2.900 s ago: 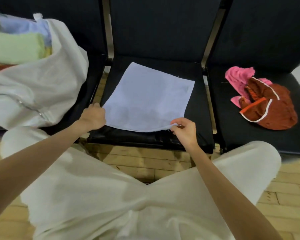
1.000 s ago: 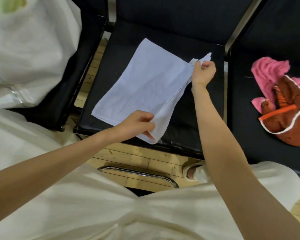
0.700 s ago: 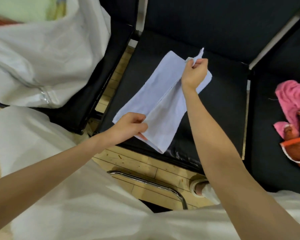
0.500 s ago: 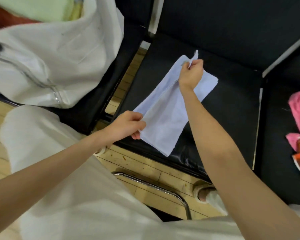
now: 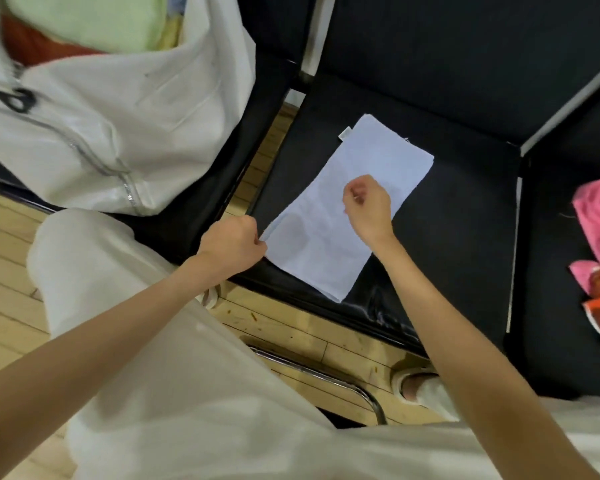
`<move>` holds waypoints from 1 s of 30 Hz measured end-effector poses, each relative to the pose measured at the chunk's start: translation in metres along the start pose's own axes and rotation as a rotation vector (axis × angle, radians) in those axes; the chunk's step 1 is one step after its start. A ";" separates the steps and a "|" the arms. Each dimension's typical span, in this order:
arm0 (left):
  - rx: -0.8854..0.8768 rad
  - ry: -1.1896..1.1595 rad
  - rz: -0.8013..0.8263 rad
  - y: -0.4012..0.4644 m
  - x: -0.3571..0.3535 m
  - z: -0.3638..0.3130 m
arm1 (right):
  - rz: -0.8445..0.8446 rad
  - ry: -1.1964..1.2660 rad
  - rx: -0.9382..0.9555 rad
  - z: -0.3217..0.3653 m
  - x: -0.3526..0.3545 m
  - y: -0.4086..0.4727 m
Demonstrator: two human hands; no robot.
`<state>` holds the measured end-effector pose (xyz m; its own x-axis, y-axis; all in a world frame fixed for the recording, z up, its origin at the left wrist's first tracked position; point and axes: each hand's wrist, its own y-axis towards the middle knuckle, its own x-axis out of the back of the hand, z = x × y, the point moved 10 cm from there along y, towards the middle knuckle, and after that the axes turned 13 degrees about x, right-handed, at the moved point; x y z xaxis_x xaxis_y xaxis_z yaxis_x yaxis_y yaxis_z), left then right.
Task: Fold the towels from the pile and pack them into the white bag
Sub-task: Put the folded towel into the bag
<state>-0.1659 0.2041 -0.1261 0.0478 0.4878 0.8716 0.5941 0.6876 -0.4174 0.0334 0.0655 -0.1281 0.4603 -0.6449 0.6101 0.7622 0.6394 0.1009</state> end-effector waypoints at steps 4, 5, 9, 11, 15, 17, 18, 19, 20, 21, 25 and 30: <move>-0.225 -0.091 -0.099 -0.011 0.011 -0.024 | 0.393 -0.163 0.211 0.024 -0.015 -0.080; -0.351 -0.106 -0.100 -0.018 0.011 -0.036 | 0.477 -0.238 0.262 0.029 -0.018 -0.096; -0.689 0.024 0.008 -0.041 -0.012 -0.067 | 0.613 -0.418 0.406 0.044 -0.020 -0.135; -0.704 0.079 0.054 -0.042 -0.025 -0.070 | 0.615 -0.521 0.464 0.047 -0.021 -0.144; -0.682 0.123 0.122 -0.035 -0.039 -0.067 | 0.538 -0.669 0.507 0.043 -0.025 -0.147; -0.689 0.141 0.156 -0.036 -0.041 -0.068 | 0.484 -0.699 0.536 0.041 -0.027 -0.147; -0.685 0.151 0.173 -0.036 -0.043 -0.069 | 0.451 -0.692 0.542 0.041 -0.026 -0.147; -0.690 0.162 0.169 -0.037 -0.043 -0.070 | 0.421 -0.682 0.548 0.040 -0.025 -0.147; -0.708 0.185 0.142 -0.039 -0.043 -0.072 | 0.399 -0.674 0.539 0.040 -0.023 -0.146; -0.729 0.225 0.107 -0.041 -0.043 -0.073 | 0.389 -0.655 0.515 0.038 -0.020 -0.144; -0.762 0.267 0.019 -0.044 -0.045 -0.076 | 0.289 -0.456 0.357 0.030 0.006 -0.138; -0.723 0.083 0.032 -0.053 -0.031 -0.078 | 0.238 -0.219 0.140 0.016 0.038 -0.148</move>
<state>-0.1361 0.1111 -0.1110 0.1180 0.4398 0.8903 0.9720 0.1321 -0.1941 -0.0693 -0.0473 -0.1077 0.4972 -0.3760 0.7819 0.5686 0.8219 0.0336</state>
